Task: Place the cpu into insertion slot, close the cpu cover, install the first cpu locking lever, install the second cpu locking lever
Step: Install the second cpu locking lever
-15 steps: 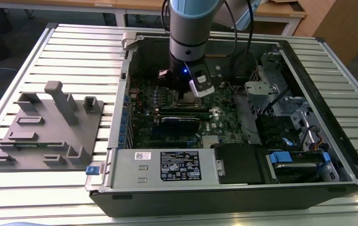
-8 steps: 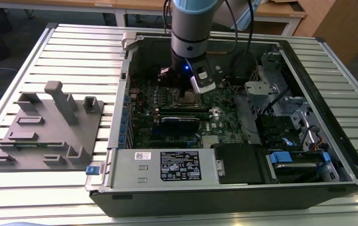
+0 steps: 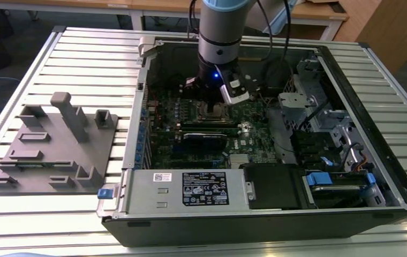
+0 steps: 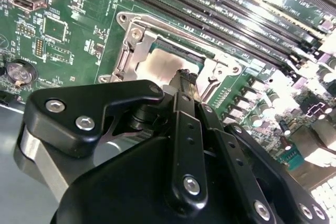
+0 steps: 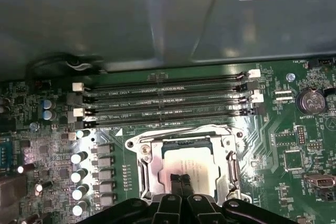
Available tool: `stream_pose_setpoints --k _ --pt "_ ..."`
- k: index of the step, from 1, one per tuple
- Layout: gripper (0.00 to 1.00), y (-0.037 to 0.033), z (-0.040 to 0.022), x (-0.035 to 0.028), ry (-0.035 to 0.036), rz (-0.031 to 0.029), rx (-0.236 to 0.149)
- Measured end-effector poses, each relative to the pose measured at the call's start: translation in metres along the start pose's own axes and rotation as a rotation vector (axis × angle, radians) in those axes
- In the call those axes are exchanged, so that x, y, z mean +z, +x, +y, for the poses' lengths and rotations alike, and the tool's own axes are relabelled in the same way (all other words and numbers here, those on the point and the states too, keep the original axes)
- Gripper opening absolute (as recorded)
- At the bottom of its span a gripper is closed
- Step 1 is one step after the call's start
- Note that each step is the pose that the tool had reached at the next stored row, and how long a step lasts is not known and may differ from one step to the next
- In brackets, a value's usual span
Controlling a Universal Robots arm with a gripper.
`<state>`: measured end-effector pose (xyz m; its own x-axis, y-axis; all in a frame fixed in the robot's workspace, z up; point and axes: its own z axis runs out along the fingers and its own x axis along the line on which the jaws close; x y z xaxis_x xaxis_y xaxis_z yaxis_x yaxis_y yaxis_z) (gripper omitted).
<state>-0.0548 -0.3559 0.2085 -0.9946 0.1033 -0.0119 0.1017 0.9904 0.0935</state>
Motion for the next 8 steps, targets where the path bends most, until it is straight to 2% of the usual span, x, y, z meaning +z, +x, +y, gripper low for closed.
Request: stream_pose_setpoints --k 8 --pt "0.11 -0.0077 0.0021 0.0004 0.0002 -0.0001 0.000"
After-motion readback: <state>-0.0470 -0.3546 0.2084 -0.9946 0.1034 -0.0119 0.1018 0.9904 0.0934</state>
